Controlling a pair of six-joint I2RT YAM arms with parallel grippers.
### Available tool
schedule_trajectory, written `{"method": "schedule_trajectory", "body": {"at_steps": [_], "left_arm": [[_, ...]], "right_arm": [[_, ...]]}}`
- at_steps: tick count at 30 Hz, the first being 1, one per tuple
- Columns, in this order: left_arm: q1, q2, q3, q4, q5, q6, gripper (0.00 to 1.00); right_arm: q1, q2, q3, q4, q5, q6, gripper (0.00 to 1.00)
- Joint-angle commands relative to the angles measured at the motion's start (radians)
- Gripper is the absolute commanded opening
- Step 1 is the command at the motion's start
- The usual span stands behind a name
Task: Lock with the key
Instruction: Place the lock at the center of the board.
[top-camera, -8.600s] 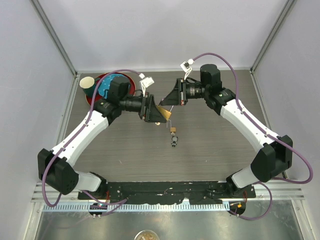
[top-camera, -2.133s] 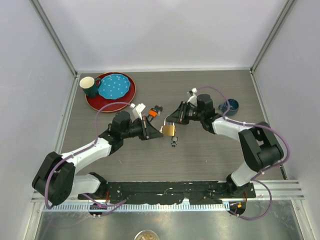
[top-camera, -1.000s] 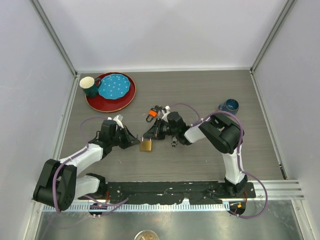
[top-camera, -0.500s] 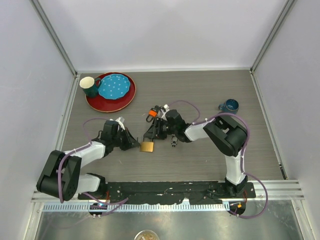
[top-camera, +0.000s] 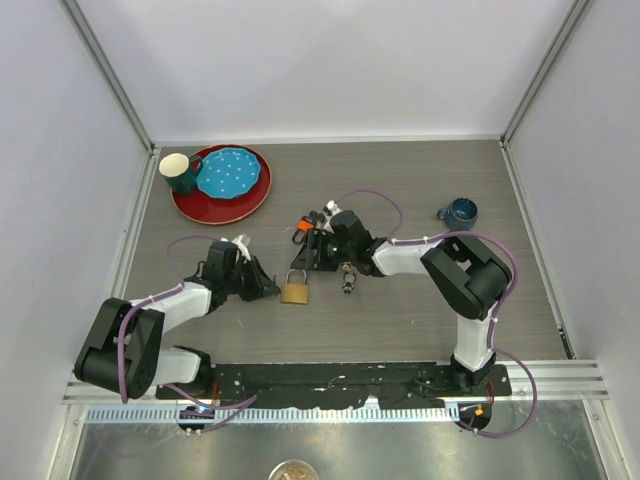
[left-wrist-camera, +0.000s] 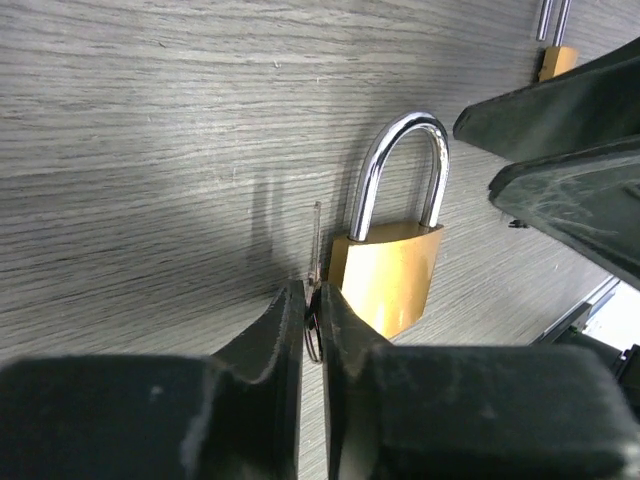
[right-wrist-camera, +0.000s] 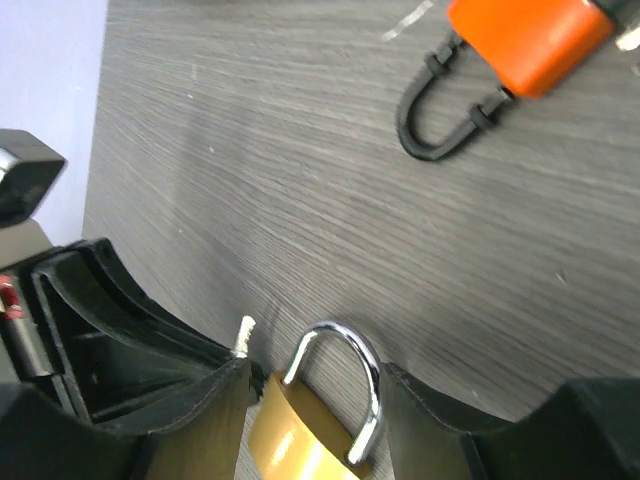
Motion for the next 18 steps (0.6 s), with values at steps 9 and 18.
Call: {"method": "schedule_trajectory", "body": {"at_steps": [9, 18], "left_arm": [[0.007, -0.047, 0.043, -0.097, -0.012, 0.076, 0.54], [0.007, -0.171, 0.068, -0.186, -0.052, 0.097, 0.79]], "right_arm": [[-0.002, -0.064, 0.088, -0.018, -0.002, -0.059, 0.60], [-0.041, -0.172, 0.080, -0.064, 0.018, -0.085, 0.63]]}}
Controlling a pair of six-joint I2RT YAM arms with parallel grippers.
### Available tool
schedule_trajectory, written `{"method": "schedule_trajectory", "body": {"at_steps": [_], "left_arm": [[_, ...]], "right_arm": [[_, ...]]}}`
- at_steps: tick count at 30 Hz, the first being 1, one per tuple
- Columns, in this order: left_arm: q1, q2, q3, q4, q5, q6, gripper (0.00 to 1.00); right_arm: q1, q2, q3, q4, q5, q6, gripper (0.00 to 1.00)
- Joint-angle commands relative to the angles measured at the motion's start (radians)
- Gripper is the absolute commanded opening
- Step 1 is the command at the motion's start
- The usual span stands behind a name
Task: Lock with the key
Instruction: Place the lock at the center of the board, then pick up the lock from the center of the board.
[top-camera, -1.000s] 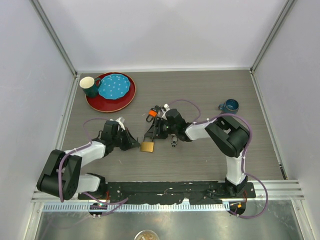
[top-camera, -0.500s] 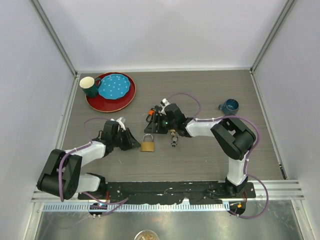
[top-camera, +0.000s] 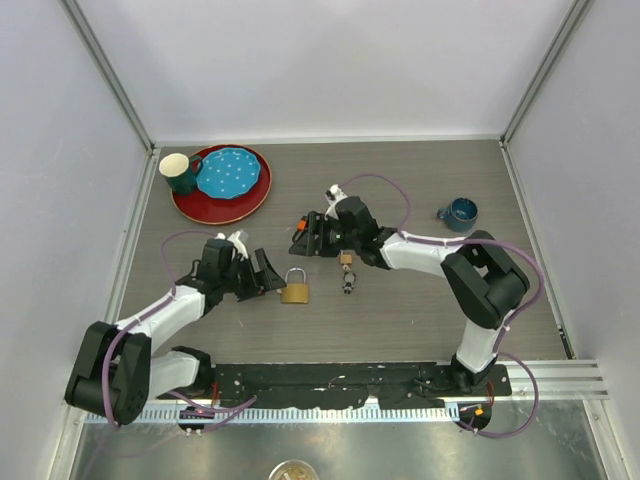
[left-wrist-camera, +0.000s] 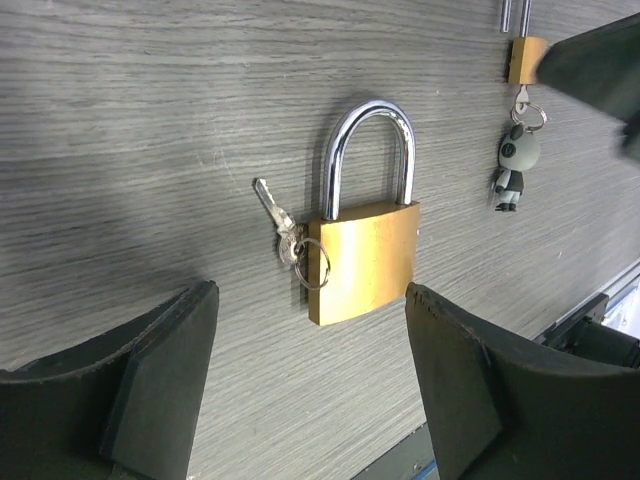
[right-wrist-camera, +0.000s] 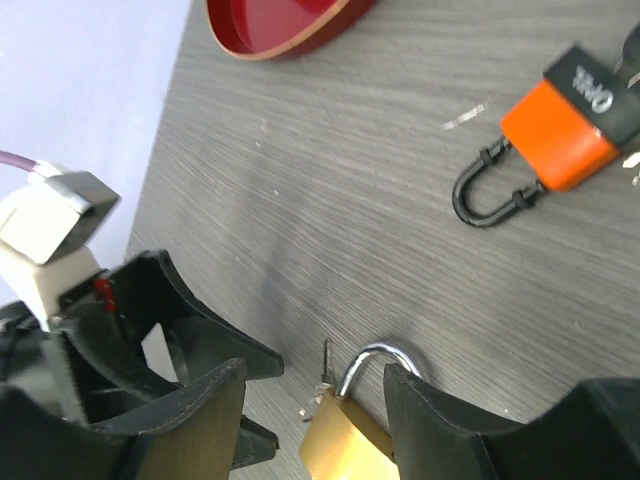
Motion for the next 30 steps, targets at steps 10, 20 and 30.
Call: {"method": "schedule_trajectory", "body": {"at_steps": [10, 20, 30], "left_arm": [[0.006, -0.093, 0.067, -0.107, -0.030, 0.027, 0.80], [0.003, -0.043, 0.180, -0.148, -0.035, 0.033, 0.81], [-0.069, 0.177, 0.381, -0.136, -0.041, 0.024, 0.81]], "right_arm": [[-0.060, -0.126, -0.007, -0.007, 0.021, -0.038, 0.68], [-0.236, -0.195, -0.112, -0.002, -0.059, -0.024, 0.70], [-0.430, -0.295, -0.184, -0.059, -0.142, -0.051, 0.73]]}}
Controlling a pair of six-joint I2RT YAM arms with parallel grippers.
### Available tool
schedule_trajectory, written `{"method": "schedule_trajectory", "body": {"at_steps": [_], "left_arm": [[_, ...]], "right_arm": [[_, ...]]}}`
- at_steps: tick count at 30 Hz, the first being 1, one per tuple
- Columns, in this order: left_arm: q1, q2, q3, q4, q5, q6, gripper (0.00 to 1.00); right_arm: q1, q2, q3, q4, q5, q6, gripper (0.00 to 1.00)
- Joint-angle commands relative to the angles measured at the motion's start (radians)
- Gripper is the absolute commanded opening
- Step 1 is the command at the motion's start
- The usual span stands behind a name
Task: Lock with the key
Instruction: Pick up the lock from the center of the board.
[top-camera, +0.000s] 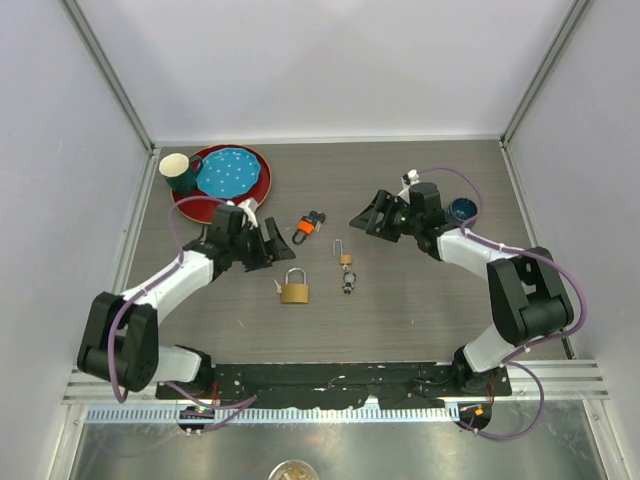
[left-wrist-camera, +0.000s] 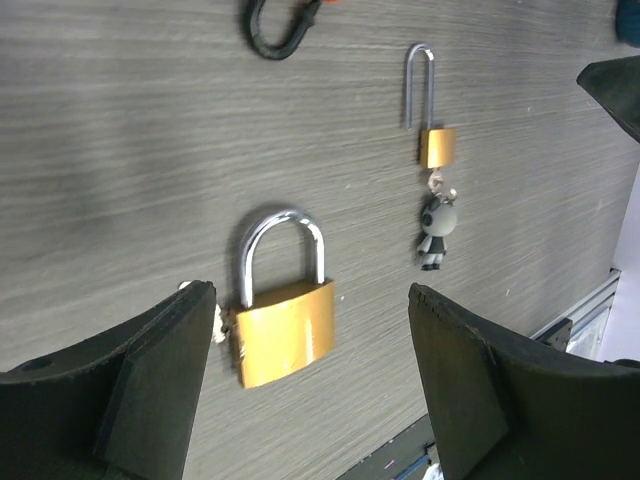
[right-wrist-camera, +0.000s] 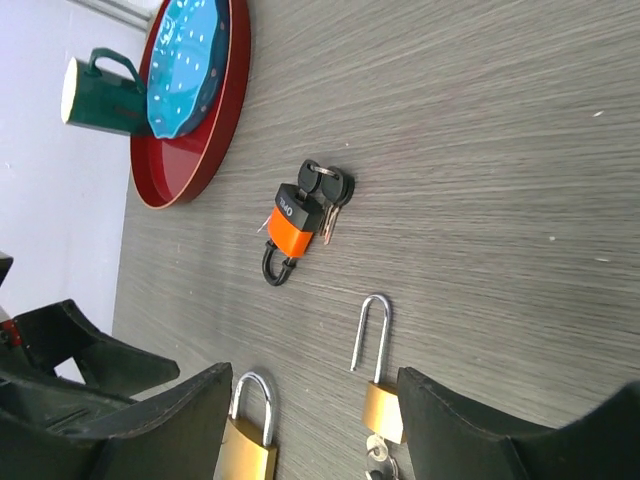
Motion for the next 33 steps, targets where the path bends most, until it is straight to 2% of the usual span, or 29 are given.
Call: {"method": "schedule_trajectory", "body": {"at_steps": [1, 10, 15, 19, 24, 33], "left_arm": [[-0.059, 0.103, 0.117, 0.012, -0.017, 0.011, 0.81], [-0.240, 0.347, 0.382, -0.042, -0.093, 0.011, 0.80], [-0.352, 0.504, 0.559, -0.154, -0.178, 0.037, 0.78], [-0.429, 0.608, 0.712, -0.279, -0.306, 0.055, 0.76], [-0.492, 0.671, 0.778, -0.347, -0.463, 0.034, 0.72], [-0.508, 0.739, 0.806, -0.326, -0.475, 0.023, 0.58]], "right_arm": [[-0.055, -0.084, -0.009, -0.019, -0.052, -0.038, 0.73], [-0.162, -0.162, -0.058, -0.062, -0.072, -0.075, 0.83], [-0.204, -0.179, -0.067, -0.080, -0.088, -0.083, 0.84], [-0.228, -0.190, -0.073, -0.085, -0.098, -0.081, 0.84], [-0.238, -0.195, -0.075, -0.085, -0.105, -0.078, 0.84], [-0.242, -0.198, -0.070, -0.085, -0.121, -0.077, 0.84]]}}
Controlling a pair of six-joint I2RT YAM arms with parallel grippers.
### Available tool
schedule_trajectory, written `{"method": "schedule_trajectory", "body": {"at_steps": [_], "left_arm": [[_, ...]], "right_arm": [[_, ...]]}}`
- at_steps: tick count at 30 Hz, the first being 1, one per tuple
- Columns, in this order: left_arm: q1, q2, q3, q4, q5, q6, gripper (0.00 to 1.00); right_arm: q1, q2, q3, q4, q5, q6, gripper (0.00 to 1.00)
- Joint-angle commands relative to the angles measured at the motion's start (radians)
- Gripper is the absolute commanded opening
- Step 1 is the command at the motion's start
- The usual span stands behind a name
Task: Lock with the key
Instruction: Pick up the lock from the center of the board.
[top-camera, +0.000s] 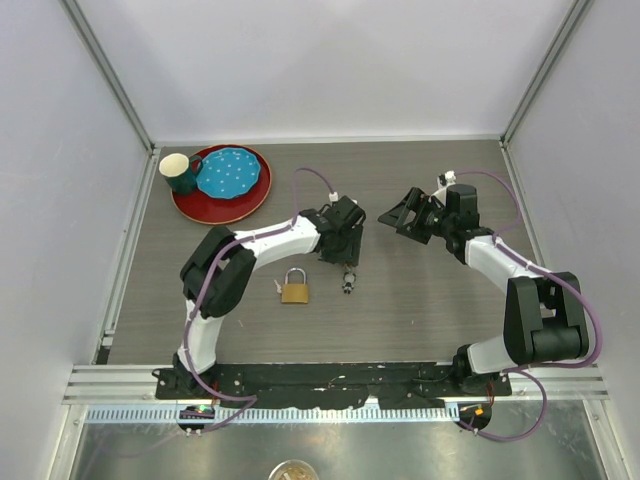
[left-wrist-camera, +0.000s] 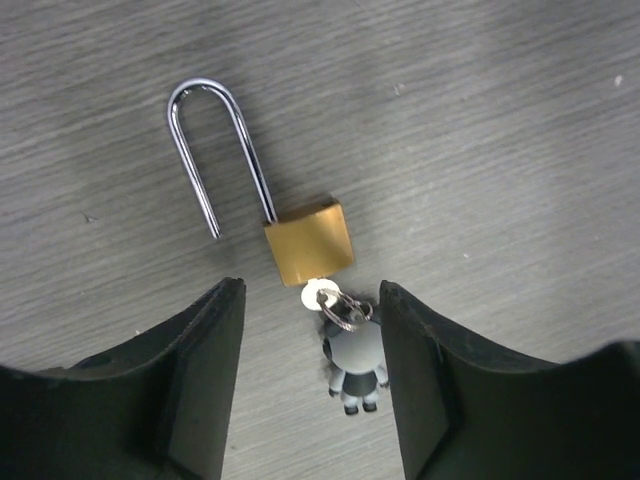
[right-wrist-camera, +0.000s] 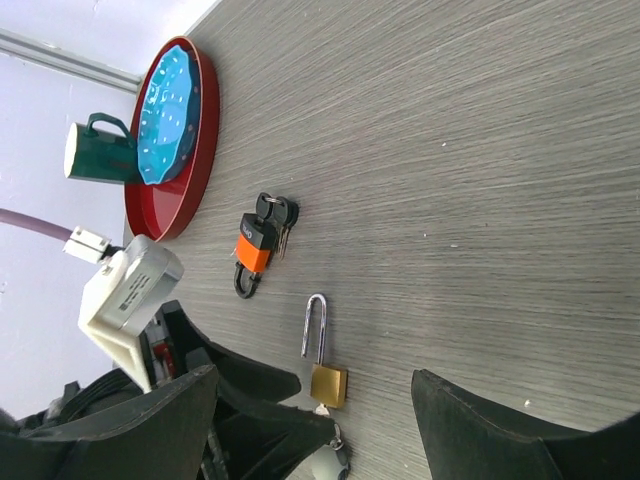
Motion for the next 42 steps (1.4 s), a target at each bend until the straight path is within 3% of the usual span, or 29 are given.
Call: {"method": "schedule_trajectory", "body": {"at_steps": [1, 13, 29, 33, 36, 37, 40, 42], "left_arm": [[0.002, 0.031, 0.047, -0.009, -0.062, 0.000, 0.56], [-0.001, 0.117, 0.101, 0.005, -0.078, 0.001, 0.53], [-0.066, 0.161, 0.133, -0.134, -0.260, 0.023, 0.49], [-0.072, 0.180, 0.120, -0.113, -0.240, 0.018, 0.42], [-0.074, 0.193, 0.121, -0.092, -0.223, 0.021, 0.29], [-0.074, 0.195, 0.121, -0.088, -0.220, 0.023, 0.19], [-0.072, 0.186, 0.123, -0.091, -0.220, 0.031, 0.03], [-0.074, 0.167, 0.109, -0.092, -0.243, 0.037, 0.00]], "right_arm": [[-0.008, -0.041, 0.007, 0.017, -0.018, -0.017, 0.84], [-0.015, -0.031, 0.011, 0.019, -0.030, -0.013, 0.84], [-0.023, -0.018, 0.013, 0.042, -0.044, 0.006, 0.84], [-0.023, -0.016, 0.008, 0.048, -0.047, 0.007, 0.84], [-0.022, -0.017, 0.007, 0.048, -0.049, 0.010, 0.84], [-0.023, -0.018, 0.005, 0.048, -0.049, 0.009, 0.84], [-0.023, -0.024, 0.002, 0.046, -0.050, 0.009, 0.84], [-0.023, -0.030, 0.000, 0.045, -0.052, 0.009, 0.84]]}}
